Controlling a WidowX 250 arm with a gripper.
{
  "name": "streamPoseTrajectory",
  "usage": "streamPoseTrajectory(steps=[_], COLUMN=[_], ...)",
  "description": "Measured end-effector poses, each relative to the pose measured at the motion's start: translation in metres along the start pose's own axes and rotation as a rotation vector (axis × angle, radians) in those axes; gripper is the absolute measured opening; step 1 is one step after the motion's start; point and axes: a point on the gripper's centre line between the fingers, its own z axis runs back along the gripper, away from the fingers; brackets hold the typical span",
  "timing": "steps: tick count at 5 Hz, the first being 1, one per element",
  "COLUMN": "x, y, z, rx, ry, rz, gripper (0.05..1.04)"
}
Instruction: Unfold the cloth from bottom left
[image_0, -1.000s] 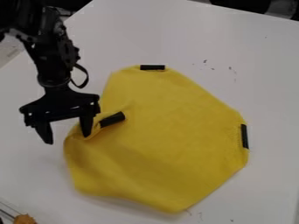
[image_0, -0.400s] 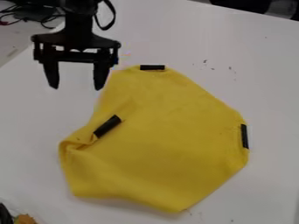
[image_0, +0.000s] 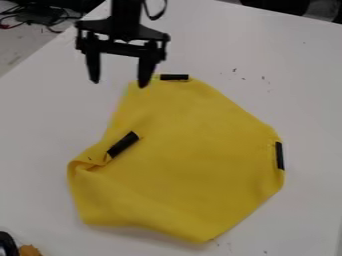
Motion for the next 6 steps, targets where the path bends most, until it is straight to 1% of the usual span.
streamPoseTrajectory(steps=[1, 2, 3, 4, 5, 6], x=[0.018, 0.024, 0.037, 0.043, 0.045, 0.036], y=[-0.046, -0.081, -0.117, -0.136, -0.150, -0.165], z=[0.002, 0.011, 0.004, 0.001, 0.001, 0.005], rx=[-0.012, -0.028, -0.066, -0.139, -0.194, -0.251], ry=[0.004, -0.013, -0.008, -0.019, -0.023, -0.026], rz=[-0.133, -0.203, -0.246, -0.246, -0.298, -0.383], gripper=[1.001, 1.001, 1.001, 1.001, 1.001, 1.001])
